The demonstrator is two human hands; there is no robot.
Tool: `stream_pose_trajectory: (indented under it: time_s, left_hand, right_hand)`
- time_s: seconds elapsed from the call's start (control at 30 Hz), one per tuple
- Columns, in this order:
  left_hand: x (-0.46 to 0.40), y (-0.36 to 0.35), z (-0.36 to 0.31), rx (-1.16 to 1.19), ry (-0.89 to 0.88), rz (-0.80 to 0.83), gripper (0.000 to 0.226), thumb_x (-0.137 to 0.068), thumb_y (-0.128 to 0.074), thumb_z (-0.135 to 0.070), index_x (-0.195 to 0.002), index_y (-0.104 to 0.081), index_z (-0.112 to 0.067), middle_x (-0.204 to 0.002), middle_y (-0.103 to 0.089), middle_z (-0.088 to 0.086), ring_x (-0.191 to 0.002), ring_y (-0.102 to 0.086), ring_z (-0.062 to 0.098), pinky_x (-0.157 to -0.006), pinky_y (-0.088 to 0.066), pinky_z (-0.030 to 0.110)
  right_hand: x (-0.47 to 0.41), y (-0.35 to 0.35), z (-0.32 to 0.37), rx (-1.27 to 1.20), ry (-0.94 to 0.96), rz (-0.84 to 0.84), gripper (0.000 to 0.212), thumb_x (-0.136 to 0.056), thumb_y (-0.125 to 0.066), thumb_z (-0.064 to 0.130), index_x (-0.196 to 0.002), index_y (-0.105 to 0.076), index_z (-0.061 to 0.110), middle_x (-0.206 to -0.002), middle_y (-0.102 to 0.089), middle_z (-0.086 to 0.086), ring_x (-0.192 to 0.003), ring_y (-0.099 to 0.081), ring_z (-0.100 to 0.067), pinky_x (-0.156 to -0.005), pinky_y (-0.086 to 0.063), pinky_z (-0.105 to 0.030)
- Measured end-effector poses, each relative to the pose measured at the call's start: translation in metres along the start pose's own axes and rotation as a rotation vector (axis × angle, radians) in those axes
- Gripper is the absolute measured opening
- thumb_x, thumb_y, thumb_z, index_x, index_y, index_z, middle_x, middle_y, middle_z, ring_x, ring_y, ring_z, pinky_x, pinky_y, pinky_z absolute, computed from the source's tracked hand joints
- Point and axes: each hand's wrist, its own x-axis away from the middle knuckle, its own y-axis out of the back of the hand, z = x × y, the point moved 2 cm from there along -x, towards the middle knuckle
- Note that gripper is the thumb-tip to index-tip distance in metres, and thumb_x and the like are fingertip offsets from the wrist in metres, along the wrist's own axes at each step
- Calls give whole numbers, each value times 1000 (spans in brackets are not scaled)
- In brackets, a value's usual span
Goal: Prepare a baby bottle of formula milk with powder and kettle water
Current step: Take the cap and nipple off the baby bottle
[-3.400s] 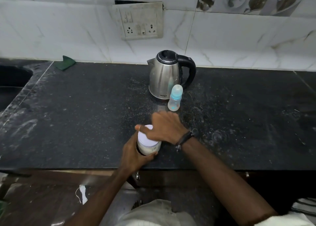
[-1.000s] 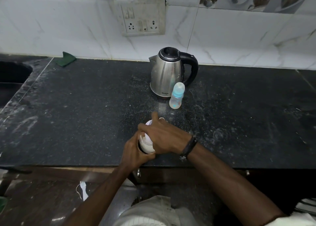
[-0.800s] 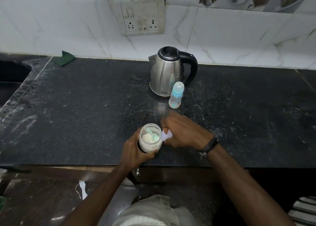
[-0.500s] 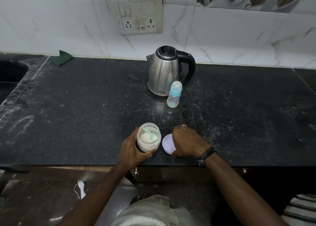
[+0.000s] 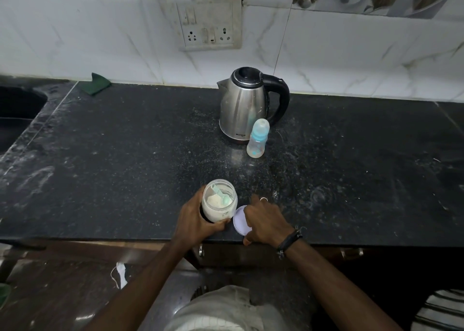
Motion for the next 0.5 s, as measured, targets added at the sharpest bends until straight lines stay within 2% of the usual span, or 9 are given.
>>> stream_pose_trajectory:
  time_s: [0.13,0.23,0.33,0.43,0.5]
  left_hand:
    - [0,0,1,2,7,6,93,-55,-95,-38,-135,-48,-43,-126,-62,-28,-115,-62,-2,-94,-45,10]
    - [0,-1,2,-7,22,10,93,-54,-94,-41,-134,-47,-45,-126,-62,-28,-115,-61,-3,-94,-45,10]
    - [0,-1,2,-14,36,10,93,-53,-93,-43,-133,-46,-49,-125,-61,-31,-115,-61,-4,-93,-46,10]
    - [2,-1,1,-13,43,4,92,-54,-93,-45,-133,-45,-50,-124,-61,-32,-115,-60,-5,-93,-45,9]
    - [2,-2,-1,-13,53,-3,92,-54,-93,-44,-132,-46,-49,-124,-61,-32,-115,-60,-5,-94,-44,8]
  right_hand:
    - [1,2,-10,-121,3,39,68,-60,-83,61,-104,-62,14,-117,-54,-7,-104,-56,-29,-74,-45,-35]
    - [-4,22,-28,-297,-62,16,67,-59,-77,73,-92,-61,17,-102,-58,0,-95,-58,-22,-72,-45,-34]
    - [-21,55,-57,-434,-226,-220,61,-63,-76,72,-94,-55,23,-98,-60,4,-93,-60,-19,-70,-43,-33]
    - [-43,85,-86,-509,-352,-481,68,-72,-80,57,-120,-50,19,-120,-61,-7,-108,-61,-29,-79,-45,-36]
    - [-60,103,-100,-527,-388,-551,77,-74,-81,50,-132,-45,14,-131,-57,-13,-118,-58,-35,-88,-48,-42]
